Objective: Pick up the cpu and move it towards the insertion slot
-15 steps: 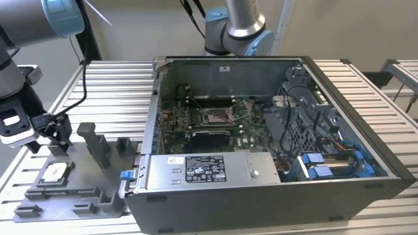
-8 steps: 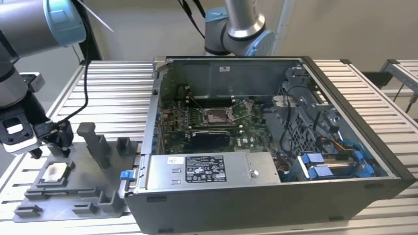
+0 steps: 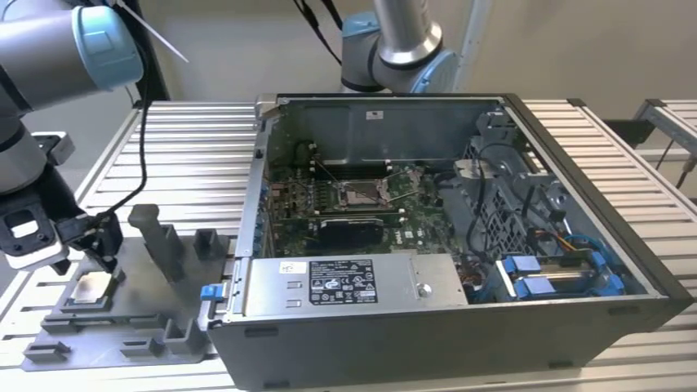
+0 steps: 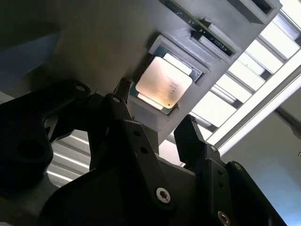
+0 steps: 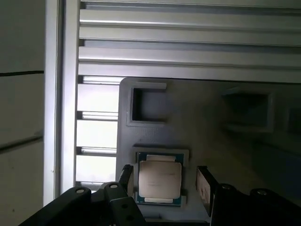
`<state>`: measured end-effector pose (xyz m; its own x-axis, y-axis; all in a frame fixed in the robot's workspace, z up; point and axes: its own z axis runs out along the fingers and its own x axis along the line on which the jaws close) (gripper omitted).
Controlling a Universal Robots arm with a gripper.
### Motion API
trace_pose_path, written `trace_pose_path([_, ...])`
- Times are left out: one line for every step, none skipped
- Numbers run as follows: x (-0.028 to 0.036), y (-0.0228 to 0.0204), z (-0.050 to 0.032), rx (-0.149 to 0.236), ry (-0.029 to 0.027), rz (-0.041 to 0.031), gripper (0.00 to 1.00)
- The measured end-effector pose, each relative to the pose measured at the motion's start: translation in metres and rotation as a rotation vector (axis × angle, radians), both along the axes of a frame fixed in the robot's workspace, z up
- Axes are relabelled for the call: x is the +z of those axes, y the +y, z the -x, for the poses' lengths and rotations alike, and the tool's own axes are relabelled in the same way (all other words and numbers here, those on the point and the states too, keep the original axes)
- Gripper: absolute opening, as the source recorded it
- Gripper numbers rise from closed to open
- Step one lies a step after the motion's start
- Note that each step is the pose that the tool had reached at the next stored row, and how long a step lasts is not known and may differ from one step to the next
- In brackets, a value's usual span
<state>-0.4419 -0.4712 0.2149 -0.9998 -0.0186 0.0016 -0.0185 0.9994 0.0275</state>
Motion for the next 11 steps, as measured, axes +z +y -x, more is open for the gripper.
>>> trace_pose_path([-0.0017, -0.0006, 0.0002, 0.000, -0.0002, -0.0001, 1.00])
trace_pose_path([-0.0033, -0.0009, 0.0006, -0.001, -0.0004, -0.0002, 1.00])
trace_pose_path([-0.0046, -0.0012, 0.0009, -0.001, -0.0003, -0.0001, 1.00])
trace_pose_path([-0.0060, -0.0014, 0.0012, -0.001, -0.0002, 0.0003, 1.00])
trace_pose_path([-0.0077, -0.0017, 0.0015, -0.002, -0.0001, 0.0006, 1.00])
trace_pose_path([-0.0092, -0.0018, 0.0016, -0.002, -0.0001, 0.0009, 1.00])
trace_pose_path([-0.0109, -0.0019, 0.0017, -0.002, -0.0001, 0.0014, 1.00])
trace_pose_path([-0.0124, -0.0020, 0.0017, -0.002, -0.0002, 0.0020, 1.00])
trace_pose_path([-0.0137, -0.0020, 0.0017, -0.002, -0.0002, 0.0030, 1.00])
trace_pose_path([-0.0149, -0.0022, 0.0018, -0.002, 0.0000, 0.0037, 1.00])
trace_pose_path([-0.0158, -0.0028, 0.0018, -0.002, 0.0000, 0.0039, 1.00])
